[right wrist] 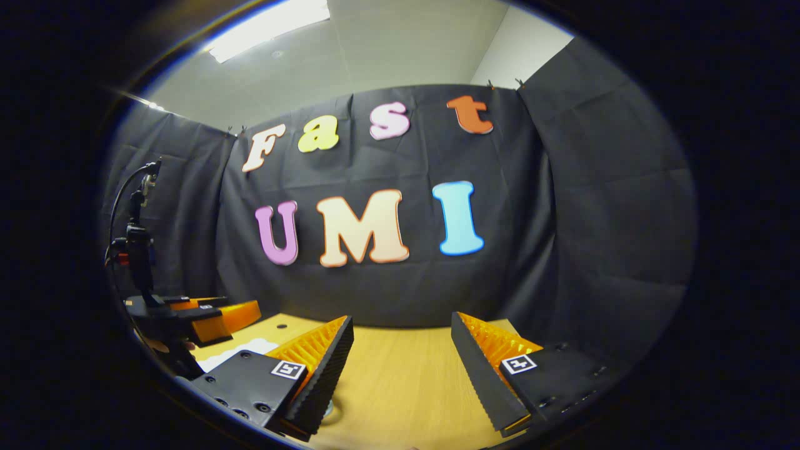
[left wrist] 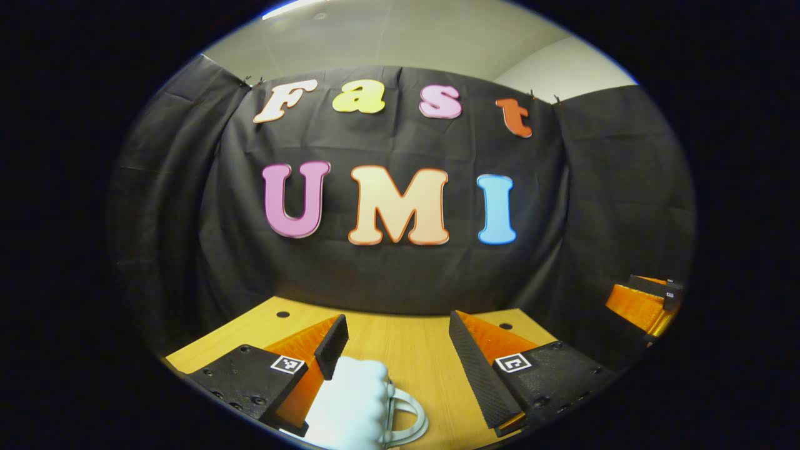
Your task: First open the suitcase, pack the skin care products into it, and then close the suitcase.
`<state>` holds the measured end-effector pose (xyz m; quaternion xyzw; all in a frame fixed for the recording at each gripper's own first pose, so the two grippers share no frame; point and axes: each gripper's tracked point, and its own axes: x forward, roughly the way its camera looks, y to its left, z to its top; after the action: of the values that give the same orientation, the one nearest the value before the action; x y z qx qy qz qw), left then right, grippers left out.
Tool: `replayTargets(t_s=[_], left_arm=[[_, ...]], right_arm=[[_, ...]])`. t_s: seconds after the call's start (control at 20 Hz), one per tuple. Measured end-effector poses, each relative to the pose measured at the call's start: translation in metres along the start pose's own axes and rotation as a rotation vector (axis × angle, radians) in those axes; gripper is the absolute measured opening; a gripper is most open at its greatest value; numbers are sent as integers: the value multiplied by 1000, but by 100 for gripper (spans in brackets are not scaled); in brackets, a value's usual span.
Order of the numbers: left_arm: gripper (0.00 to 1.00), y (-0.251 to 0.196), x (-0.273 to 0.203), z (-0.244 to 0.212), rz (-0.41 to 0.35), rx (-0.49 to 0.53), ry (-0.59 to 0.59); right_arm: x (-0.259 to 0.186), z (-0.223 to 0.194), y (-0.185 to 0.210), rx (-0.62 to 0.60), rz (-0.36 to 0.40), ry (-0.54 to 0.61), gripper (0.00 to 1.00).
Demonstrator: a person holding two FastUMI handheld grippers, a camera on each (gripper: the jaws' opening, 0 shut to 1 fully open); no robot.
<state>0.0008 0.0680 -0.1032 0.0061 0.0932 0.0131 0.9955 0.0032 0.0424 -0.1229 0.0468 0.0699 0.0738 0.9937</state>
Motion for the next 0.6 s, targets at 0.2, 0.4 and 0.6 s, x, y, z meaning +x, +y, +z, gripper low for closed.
replayTargets(t_s=[0.2,0.4,0.6], left_arm=[[94,-3,-3,35,-73,-2,-46],[94,1,-13,53,-112,11,-95],[94,5,-14,54,-144,2,-85]], right_arm=[[-12,42,16,-4,-46,-101,97],[-29,62,26,-46,-85,-157,97],[-36,66,31,-39,-117,-162,94]])
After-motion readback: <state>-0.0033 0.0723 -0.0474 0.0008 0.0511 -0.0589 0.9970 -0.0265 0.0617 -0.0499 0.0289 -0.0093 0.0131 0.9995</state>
